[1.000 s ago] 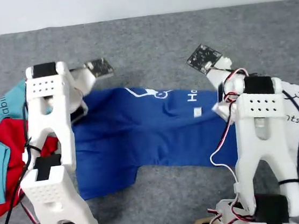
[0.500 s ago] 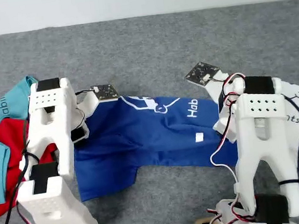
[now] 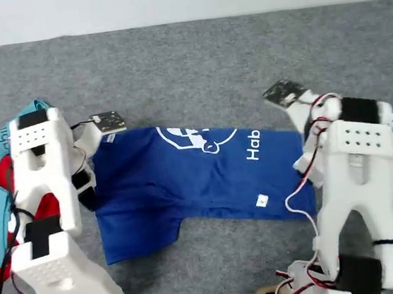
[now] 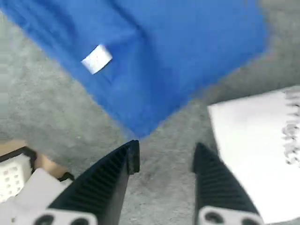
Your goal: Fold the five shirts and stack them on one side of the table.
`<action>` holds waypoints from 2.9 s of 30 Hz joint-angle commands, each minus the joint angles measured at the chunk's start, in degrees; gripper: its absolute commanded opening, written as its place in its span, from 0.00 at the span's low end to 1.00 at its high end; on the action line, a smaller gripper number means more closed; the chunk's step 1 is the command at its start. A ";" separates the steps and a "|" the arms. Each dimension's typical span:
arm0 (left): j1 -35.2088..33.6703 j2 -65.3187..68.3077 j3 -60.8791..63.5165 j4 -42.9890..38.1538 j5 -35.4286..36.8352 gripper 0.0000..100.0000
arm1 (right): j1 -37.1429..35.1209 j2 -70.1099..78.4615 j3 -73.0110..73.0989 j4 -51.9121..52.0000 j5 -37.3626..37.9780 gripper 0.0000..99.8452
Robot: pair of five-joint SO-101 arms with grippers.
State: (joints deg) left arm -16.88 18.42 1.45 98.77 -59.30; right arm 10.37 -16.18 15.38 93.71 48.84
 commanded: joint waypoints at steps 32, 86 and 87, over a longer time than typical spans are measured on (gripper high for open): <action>-6.42 -33.76 -10.59 -0.09 37.89 0.00 | -38.99 28.88 -21.36 -16.04 -20.48 0.07; -19.78 -40.26 -2.77 -1.67 46.51 0.00 | -55.69 54.73 -59.16 7.43 -24.09 0.01; -19.78 -40.18 -2.77 -1.67 46.51 0.00 | -54.90 54.73 -59.16 7.25 -24.18 0.01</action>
State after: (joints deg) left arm -36.40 -20.00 -1.10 98.33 -13.32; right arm -45.19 39.30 -40.70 100.31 24.40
